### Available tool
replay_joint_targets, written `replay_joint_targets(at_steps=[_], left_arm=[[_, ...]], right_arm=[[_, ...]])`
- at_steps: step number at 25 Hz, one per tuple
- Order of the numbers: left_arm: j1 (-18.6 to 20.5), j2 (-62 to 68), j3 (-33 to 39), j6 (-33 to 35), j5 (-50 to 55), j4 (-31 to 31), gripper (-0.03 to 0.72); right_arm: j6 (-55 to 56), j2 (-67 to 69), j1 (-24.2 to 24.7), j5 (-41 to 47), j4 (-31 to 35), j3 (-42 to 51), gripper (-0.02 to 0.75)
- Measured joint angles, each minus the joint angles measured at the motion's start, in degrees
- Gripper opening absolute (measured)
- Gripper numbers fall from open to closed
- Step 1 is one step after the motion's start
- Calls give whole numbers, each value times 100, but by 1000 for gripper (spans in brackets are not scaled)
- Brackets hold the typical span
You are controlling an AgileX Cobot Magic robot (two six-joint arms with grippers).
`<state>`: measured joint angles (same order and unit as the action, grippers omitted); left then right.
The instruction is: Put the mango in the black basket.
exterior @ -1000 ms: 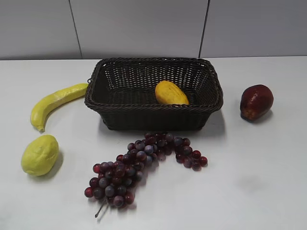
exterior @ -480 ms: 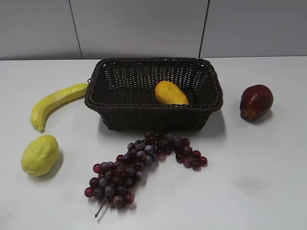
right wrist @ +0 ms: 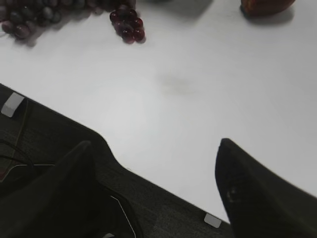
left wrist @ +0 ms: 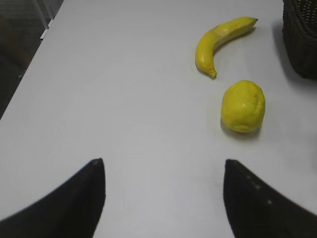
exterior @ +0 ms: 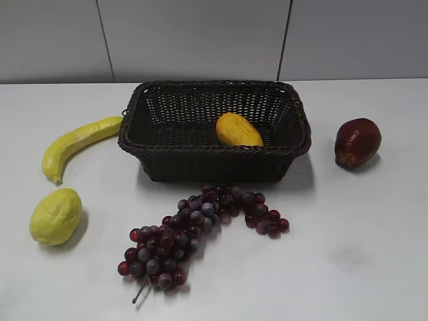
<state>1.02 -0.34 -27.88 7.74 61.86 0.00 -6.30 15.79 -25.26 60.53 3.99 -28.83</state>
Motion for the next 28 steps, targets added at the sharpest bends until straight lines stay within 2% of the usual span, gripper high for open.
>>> replay_joint_targets(at_steps=[16, 18, 25, 28], left_arm=[[0, 0, 0, 0, 0, 0, 555], [0, 0, 0, 0, 0, 0, 555], [0, 0, 0, 0, 0, 0, 555], [0, 0, 0, 0, 0, 0, 555]], right_arm=[[0, -150, 79, -25, 16, 0, 578], [-5, -340, 280, -25, 16, 6, 578], [-5, -1197, 1707, -25, 16, 9, 576], [0, -1483, 2007, -25, 16, 12, 575]])
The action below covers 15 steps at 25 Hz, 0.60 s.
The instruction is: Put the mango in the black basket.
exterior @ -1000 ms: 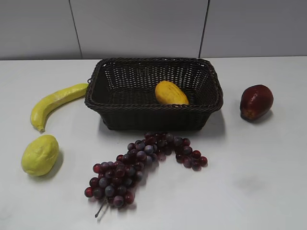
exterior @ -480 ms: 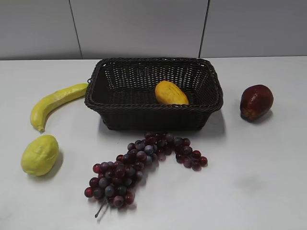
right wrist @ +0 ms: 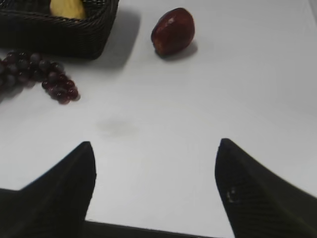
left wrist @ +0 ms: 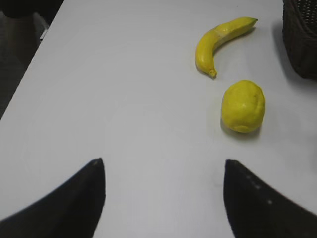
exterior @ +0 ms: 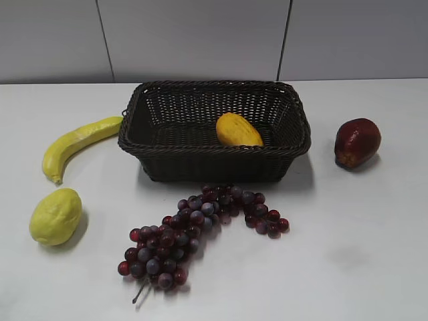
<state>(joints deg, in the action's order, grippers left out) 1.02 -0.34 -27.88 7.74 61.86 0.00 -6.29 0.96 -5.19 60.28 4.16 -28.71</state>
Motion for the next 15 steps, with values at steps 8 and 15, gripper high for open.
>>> replay_joint_targets(at_steps=[8, 15], left_arm=[[0, 0, 0, 0, 0, 0, 555], [0, 0, 0, 0, 0, 0, 555]], right_arm=[[0, -121, 53, 0, 0, 0, 575], [0, -121, 53, 0, 0, 0, 575]])
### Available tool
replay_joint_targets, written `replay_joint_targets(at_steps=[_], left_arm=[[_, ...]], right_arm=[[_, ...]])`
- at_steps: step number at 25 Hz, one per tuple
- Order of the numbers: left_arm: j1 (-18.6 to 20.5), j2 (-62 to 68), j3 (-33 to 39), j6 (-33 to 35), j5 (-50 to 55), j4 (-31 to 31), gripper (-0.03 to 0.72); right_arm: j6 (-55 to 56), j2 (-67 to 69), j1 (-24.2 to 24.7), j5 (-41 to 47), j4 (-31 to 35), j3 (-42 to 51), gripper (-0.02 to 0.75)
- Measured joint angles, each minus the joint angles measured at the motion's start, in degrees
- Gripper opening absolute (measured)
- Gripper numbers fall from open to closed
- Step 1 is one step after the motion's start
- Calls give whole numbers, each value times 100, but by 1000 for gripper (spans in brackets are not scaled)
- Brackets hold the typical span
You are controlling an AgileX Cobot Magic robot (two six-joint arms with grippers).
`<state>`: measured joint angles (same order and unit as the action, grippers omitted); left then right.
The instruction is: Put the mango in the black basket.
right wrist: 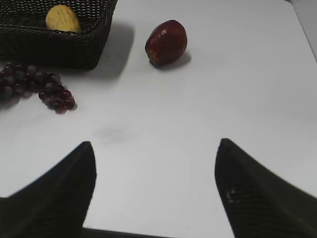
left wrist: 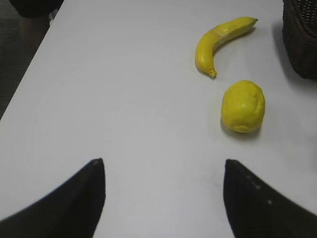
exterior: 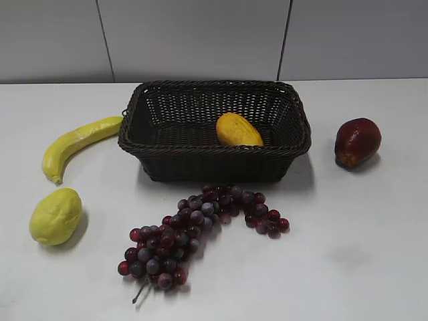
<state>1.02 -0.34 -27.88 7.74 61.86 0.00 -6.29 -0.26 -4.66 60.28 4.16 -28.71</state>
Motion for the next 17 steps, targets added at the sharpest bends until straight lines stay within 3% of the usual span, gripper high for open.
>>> replay_joint_targets(at_steps=[17], left_arm=[[0, 0, 0, 0, 0, 0, 555]], right_arm=[[-5, 0, 0, 0, 5, 0, 573]])
